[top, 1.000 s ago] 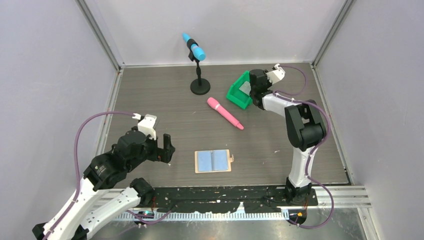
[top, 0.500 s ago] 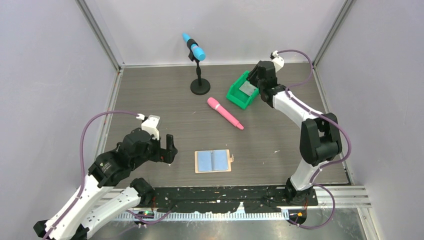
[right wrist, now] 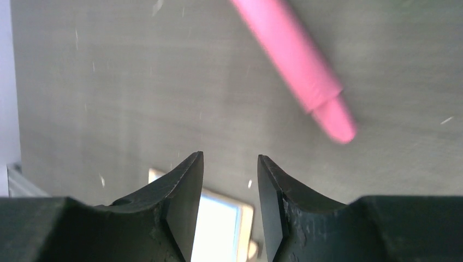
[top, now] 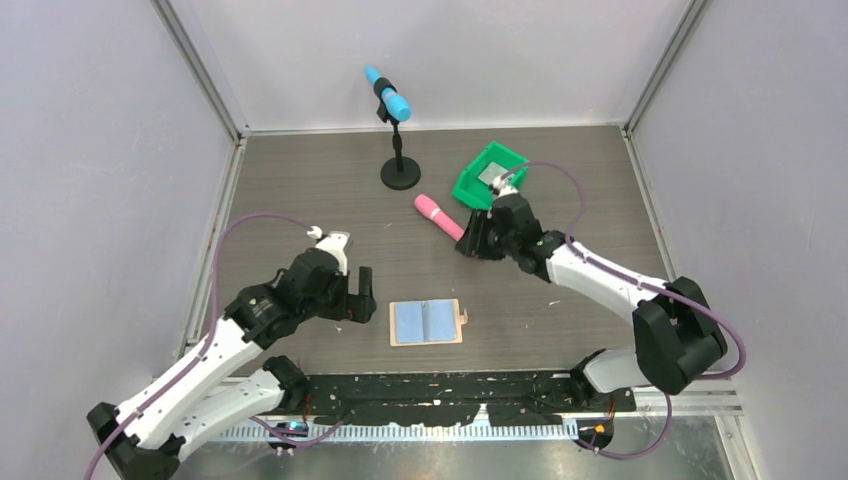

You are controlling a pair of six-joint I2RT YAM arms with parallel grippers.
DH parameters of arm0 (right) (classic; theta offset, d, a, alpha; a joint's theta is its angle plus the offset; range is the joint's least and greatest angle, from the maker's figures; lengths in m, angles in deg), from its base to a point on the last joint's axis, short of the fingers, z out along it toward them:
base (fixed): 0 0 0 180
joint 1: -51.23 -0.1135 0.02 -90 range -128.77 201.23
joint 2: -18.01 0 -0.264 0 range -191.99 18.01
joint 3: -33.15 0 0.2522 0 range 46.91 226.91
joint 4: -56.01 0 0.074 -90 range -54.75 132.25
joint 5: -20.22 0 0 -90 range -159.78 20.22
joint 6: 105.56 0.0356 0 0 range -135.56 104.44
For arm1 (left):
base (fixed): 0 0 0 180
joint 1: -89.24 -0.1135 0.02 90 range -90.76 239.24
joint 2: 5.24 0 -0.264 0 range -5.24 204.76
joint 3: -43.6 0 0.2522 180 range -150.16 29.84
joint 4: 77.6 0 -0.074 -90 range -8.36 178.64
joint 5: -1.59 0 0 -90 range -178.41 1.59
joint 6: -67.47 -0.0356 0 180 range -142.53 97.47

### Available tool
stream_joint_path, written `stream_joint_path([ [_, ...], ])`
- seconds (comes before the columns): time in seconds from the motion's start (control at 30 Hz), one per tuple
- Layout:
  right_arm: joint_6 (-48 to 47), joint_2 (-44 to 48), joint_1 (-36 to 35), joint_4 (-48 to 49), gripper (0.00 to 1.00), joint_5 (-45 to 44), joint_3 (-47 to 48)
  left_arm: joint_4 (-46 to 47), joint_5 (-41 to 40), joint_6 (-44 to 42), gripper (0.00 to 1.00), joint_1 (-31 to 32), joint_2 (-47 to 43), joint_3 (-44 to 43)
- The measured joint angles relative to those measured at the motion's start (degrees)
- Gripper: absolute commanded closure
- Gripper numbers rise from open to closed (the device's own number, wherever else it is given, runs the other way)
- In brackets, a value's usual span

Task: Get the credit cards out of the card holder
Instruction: Remove the credit card from the card holder.

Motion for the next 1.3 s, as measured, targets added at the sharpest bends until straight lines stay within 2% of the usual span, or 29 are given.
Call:
stream_joint_path([
  [0.13,0.2,1.7,-4.9,-0.7,0.56,4.4,-5.3,4.5,2.7,2.3,0.07,0.0,4.1,3.4],
  [0.2,0.6,2.6,-6.8,-0.4,0.53,6.4,-7.4,6.7,4.1,3.8,0.1,0.0,6.6,5.0],
  [0.3,1.8,3.8,-9.7,-0.5,0.44,8.9,-9.6,10.2,6.1,5.7,0.12,-0.3,11.0,6.8],
  [0.53,5.5,5.7,-15.7,0.0,0.43,11.5,-11.3,20.8,11.3,10.5,0.21,-1.9,19.1,12.1],
  [0.67,7.3,5.7,-16.3,0.9,0.45,10.8,-13.7,26.5,13.6,12.3,0.26,-1.9,22.1,14.7],
  [0.87,9.6,5.5,-16.3,1.8,0.49,8.9,-16.9,34.1,17.5,13.0,0.4,-2.0,26.6,16.6],
  [1.3,11.7,4.2,-16.4,3.9,0.5,7.4,-18.6,45.6,24.3,15.4,0.51,-2.1,27.9,21.1],
])
